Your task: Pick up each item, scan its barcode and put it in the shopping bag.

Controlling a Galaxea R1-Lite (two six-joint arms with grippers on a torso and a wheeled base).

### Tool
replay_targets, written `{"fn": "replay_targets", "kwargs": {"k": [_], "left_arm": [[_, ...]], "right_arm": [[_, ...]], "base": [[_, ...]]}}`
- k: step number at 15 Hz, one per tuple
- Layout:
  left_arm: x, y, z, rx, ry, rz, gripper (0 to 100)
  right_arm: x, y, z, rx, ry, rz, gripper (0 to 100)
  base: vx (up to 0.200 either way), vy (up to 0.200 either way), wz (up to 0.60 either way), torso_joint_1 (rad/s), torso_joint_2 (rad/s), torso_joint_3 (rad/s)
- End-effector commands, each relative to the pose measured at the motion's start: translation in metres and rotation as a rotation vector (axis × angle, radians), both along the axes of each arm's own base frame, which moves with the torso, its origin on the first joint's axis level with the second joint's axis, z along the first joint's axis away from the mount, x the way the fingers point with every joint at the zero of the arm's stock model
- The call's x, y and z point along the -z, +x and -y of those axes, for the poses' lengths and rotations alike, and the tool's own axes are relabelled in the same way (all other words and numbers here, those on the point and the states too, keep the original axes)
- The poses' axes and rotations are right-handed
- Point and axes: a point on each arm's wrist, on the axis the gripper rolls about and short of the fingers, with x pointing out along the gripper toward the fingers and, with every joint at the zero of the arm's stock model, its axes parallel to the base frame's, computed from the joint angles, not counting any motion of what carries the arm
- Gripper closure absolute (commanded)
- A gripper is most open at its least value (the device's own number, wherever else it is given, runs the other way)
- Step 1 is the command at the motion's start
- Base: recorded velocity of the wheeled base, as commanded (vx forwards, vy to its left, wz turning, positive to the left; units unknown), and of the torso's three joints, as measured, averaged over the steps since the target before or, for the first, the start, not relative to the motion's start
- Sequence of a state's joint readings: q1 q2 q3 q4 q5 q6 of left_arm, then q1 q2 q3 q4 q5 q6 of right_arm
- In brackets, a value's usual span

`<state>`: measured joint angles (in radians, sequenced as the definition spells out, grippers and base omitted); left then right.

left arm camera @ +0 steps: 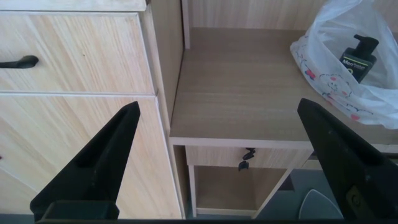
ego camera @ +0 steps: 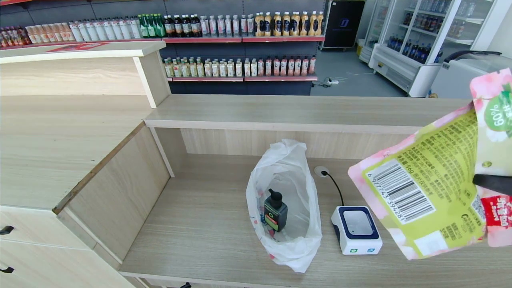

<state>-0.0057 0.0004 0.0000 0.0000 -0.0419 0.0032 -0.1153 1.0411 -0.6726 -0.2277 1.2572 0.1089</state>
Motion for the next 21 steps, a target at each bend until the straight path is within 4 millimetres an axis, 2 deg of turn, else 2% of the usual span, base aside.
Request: {"fn": "replay_targets", "kwargs": {"k": [1,6,11,15,21], "left_arm": [[0.000,0.000,0.000,0.000,0.000,-0.001,0],[0.000,0.000,0.000,0.000,0.000,-0.001,0],[0.000,0.000,0.000,0.000,0.000,-0.001,0],[0.000,0.000,0.000,0.000,0.000,-0.001,0],[0.000,0.000,0.000,0.000,0.000,-0.001,0]], "right_arm": [[-0.010,-0.024,-0.010,-0.069,0.006,0.056,100],[-0.020,-0.054,-0.020,-0.177,0.024,0.109,100],[-0.026,-0.061,-0.019,-0.172,0.030,0.132,100],[-0.044,-0.037,-0.017,-0.135,0.028,0.145,100],[-0.047,-0.035,-0.017,-0.137,0.026,0.154,100]], "base": [[0.000,0.000,0.00,0.000,0.00,0.000],[0.000,0.000,0.00,0.000,0.00,0.000],[0.000,0.000,0.00,0.000,0.00,0.000],[0.000,0.000,0.00,0.000,0.00,0.000],[0.000,0.000,0.00,0.000,0.00,0.000]]}}
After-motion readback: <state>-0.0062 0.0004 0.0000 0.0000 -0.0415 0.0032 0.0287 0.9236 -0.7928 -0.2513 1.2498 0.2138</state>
